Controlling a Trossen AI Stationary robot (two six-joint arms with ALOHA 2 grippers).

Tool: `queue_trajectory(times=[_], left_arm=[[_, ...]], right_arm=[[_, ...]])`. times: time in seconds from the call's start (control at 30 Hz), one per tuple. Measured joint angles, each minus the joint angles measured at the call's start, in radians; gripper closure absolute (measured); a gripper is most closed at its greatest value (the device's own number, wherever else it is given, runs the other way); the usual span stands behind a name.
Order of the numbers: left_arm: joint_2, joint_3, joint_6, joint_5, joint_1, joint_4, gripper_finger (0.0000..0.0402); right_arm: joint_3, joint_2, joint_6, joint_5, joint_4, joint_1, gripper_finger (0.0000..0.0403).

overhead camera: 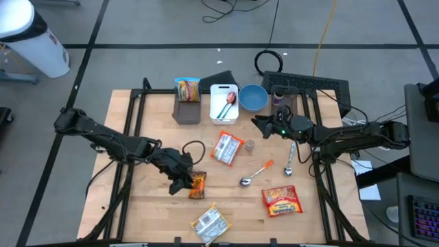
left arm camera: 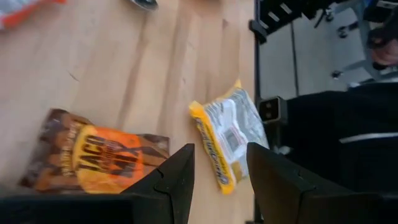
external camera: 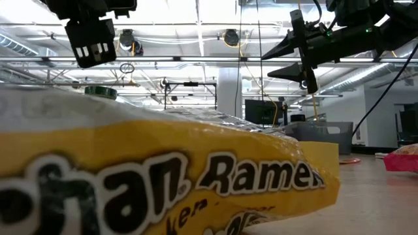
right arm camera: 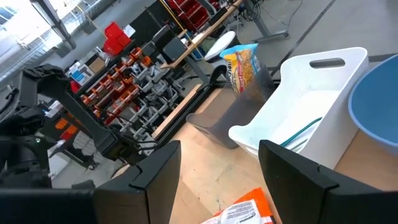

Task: Pick & Place Food Item
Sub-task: Put the yellow noodle pack into the left black bin

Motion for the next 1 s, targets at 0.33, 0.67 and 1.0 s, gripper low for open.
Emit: queue_trajectory(times=[0.33,0.67,1.0], left_arm=[[0.011,0.014,-0.013,0.046,0.071,0.017,0.0250],[0.012,0.151,0.070,0.068,0.251,-0.063,0.0250],[0.084,0.150,0.138,0.331,0.227,-0.065,0.0250]], right_arm=[[0.000,0.000,0.012,-0.111,-0.032,0.006,0.0193],[0.000,0.000,0.004,-0.107,-0.026,0.055,0.0193],[0.001,0.000,0.001,-0.107,-0.059,0.124,0.0193]])
